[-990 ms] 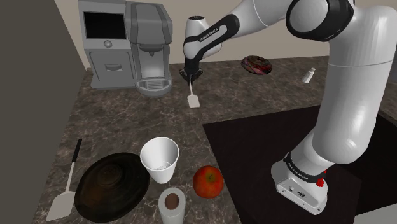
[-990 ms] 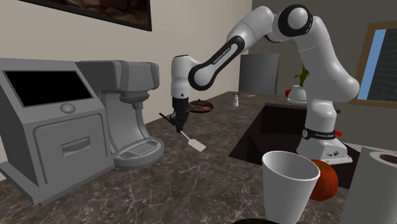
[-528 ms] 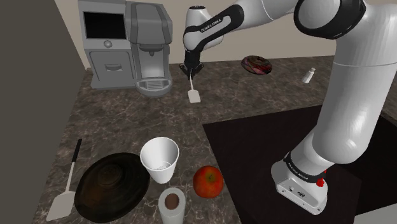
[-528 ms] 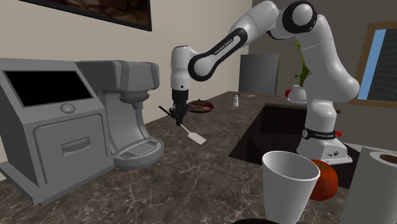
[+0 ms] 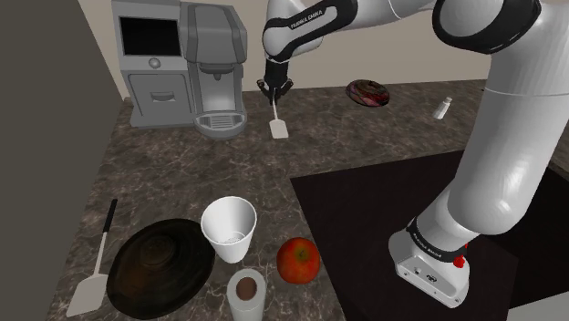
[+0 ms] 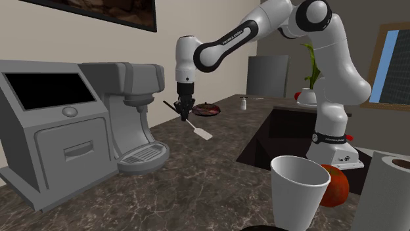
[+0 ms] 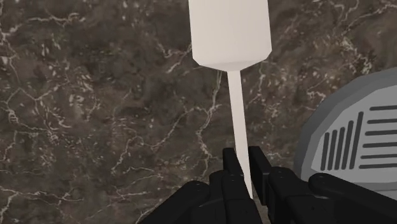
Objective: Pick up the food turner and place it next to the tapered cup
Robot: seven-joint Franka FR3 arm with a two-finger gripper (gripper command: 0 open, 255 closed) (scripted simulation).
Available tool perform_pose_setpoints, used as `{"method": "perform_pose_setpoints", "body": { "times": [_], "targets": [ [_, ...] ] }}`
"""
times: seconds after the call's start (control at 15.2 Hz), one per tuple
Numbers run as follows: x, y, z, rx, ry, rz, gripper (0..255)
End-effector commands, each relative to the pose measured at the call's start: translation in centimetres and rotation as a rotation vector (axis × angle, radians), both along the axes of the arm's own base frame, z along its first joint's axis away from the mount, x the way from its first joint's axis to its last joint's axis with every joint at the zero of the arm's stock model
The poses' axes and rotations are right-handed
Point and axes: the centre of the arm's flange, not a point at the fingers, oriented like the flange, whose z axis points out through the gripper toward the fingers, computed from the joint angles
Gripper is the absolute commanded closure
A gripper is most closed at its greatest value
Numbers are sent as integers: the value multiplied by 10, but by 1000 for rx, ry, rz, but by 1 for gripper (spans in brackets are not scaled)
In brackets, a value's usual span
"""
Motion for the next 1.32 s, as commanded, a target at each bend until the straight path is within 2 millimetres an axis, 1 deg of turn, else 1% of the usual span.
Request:
{"method": "perform_pose_setpoints", "body": {
  "times": [0.0, 1.06, 1.25],
  "targets": [
    [-1, 0, 11, 0, 1, 0, 255],
    [-1, 0, 94, 0, 1, 0, 255],
    [-30, 28, 94, 0, 1, 0, 255]
  ]
}}
